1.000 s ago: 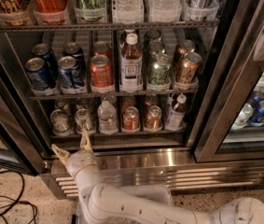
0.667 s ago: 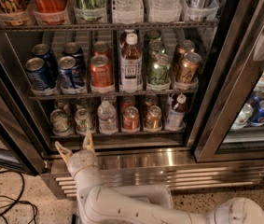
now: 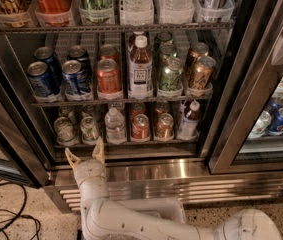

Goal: Pick 7up can from bottom shelf of fridge

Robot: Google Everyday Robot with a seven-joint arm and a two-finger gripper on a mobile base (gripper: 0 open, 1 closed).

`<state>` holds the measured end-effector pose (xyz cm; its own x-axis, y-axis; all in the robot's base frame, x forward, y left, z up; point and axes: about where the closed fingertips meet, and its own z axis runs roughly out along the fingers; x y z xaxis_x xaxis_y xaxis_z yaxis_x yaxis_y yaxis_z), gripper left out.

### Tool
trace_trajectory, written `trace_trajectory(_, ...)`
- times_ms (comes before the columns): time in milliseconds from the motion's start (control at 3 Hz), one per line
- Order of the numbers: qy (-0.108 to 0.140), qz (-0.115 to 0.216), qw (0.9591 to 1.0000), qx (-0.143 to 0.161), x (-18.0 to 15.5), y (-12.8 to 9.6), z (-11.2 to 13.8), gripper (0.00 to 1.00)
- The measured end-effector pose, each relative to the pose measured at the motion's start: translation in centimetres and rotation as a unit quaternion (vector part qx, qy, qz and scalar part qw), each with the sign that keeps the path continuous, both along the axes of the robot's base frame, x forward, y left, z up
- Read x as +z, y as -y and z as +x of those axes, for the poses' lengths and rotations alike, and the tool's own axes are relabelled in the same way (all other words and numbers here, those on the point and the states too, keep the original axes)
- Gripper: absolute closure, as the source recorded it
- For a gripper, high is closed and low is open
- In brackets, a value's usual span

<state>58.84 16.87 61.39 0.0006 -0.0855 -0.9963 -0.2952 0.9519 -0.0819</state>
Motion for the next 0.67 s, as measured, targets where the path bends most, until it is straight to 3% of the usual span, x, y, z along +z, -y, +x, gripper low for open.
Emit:
trace_trajectory(333,0.0,0.0,1.0,0.0,0.0,0.0,0.0,0.09)
trace_trajectory(667,0.0,0.0,1.0,0.0,0.0,0.0,0.0,0.1)
